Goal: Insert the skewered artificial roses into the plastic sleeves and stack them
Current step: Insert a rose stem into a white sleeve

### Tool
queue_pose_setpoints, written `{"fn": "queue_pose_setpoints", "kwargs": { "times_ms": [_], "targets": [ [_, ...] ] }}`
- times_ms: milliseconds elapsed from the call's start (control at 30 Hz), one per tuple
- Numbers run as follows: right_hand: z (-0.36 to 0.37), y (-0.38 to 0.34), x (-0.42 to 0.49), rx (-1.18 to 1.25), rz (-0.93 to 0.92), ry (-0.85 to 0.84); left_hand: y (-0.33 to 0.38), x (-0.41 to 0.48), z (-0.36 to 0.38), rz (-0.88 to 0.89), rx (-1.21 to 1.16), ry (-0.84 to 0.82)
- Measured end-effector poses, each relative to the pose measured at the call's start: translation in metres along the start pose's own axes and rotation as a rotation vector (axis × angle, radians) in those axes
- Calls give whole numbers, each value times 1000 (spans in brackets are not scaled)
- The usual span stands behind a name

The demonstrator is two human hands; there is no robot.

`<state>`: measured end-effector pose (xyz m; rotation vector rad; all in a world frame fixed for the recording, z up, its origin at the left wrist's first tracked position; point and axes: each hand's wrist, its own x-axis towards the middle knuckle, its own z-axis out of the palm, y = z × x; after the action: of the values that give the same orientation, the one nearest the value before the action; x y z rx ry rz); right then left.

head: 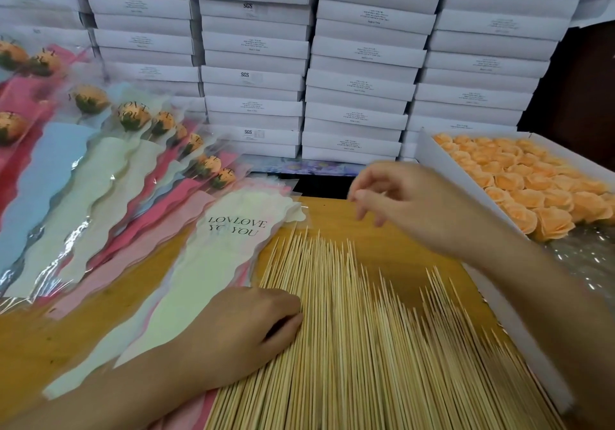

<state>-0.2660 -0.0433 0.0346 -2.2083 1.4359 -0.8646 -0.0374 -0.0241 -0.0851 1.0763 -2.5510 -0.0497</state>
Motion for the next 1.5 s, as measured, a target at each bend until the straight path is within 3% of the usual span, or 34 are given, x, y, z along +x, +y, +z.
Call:
{"fn": "queue_pose_setpoints", "kwargs": {
  "times_ms": [133,267,500,700,1067,1500],
  "targets": [
    [-63,11,-9,-167,-29,167,0,0,0,9,-6,-7],
    [-123,66,-14,-306,86,248,1,0,0,13,9,-9],
    [-158,156,-20,-455,523,27,2,1,-1,15,10,-17],
    [-146,176,-16,-476,644,-102,2,0,-1,19,11,-17],
    [-137,197,-10,-475,641,-108,1,0,0,12,25,-10],
    [-146,203,-10,-503,651,63,1,0,-1,17,12,-16]
  ]
}}
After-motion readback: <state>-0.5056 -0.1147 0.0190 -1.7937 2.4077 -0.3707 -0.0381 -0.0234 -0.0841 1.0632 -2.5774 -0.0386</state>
